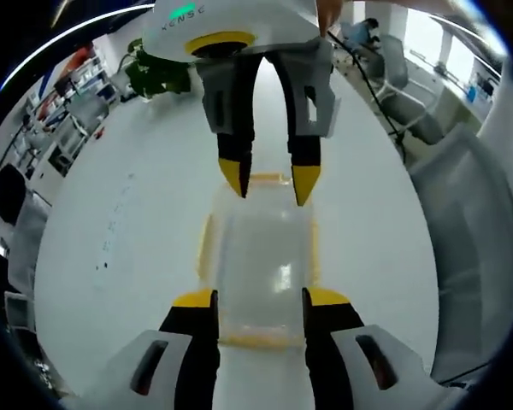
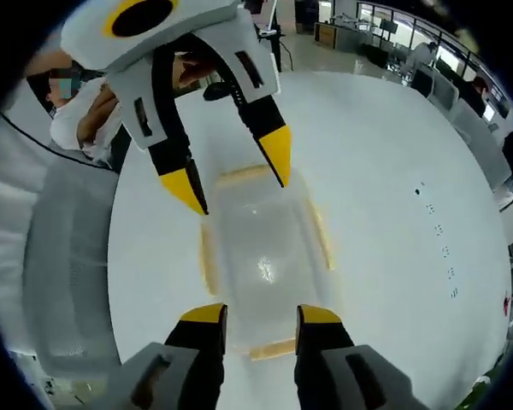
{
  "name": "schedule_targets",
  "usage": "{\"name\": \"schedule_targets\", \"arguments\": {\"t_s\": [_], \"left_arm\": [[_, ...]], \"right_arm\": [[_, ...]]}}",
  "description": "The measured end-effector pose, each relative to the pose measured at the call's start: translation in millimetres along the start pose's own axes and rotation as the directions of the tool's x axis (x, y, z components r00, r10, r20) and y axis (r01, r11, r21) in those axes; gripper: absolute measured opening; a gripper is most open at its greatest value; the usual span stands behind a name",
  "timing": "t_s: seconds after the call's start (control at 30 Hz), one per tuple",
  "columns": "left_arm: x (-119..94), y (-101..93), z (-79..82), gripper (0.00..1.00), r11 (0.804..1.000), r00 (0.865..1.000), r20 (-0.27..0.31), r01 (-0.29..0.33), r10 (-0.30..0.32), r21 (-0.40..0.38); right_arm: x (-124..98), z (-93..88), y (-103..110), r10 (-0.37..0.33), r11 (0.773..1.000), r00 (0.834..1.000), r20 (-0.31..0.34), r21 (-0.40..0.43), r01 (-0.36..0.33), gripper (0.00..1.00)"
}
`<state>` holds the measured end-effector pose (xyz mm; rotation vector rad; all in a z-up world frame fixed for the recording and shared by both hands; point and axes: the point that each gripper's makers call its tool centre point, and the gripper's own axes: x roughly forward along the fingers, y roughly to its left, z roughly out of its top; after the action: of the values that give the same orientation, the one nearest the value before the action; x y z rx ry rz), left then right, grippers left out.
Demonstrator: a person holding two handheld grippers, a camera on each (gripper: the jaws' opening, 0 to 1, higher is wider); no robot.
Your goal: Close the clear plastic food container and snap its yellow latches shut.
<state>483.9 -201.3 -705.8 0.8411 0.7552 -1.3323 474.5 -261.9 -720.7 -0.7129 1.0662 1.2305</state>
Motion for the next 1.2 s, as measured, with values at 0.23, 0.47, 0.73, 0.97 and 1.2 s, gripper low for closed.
{"name": "schedule_targets", "arguments": {"t_s": [0.23, 0.47, 0.73, 0.97, 1.2], "left_arm": [[6.1, 0.1, 10.7, 0.36, 1.000, 0.999, 0.042, 0.015, -0.014, -0.026], [9.9, 1.0, 15.6, 0.33, 1.000, 0.999, 0.049, 0.011, -0.011, -0.003], [12.7, 3.1, 23.0, 0.33, 1.000, 0.998, 0.063, 0.014, -0.014, 0.004], [17.0, 1.1, 25.0, 0.34, 1.000, 0.998, 0.064, 0.016, -0.016, 0.001], [18.0, -1.2, 24.1, 0.34, 1.000, 0.998, 0.059, 0.017, -0.017, -0.001]], "right_arm": [[6.0, 9.5, -0.9, 0.004, 0.999, 1.000, 0.018, -0.037, -0.004, 0.28], [10.5, 19.3, -3.3, 0.009, 0.999, 0.999, 0.040, -0.044, -0.007, 0.27], [12.9, 33.1, -5.8, 0.013, 0.999, 0.997, 0.081, -0.046, -0.009, 0.25], [12.3, 36.1, -10.5, 0.006, 0.999, 0.995, 0.095, -0.038, -0.003, 0.25], [9.7, 36.8, -18.6, -0.010, 0.999, 0.995, 0.100, -0.031, 0.013, 0.25]]}}
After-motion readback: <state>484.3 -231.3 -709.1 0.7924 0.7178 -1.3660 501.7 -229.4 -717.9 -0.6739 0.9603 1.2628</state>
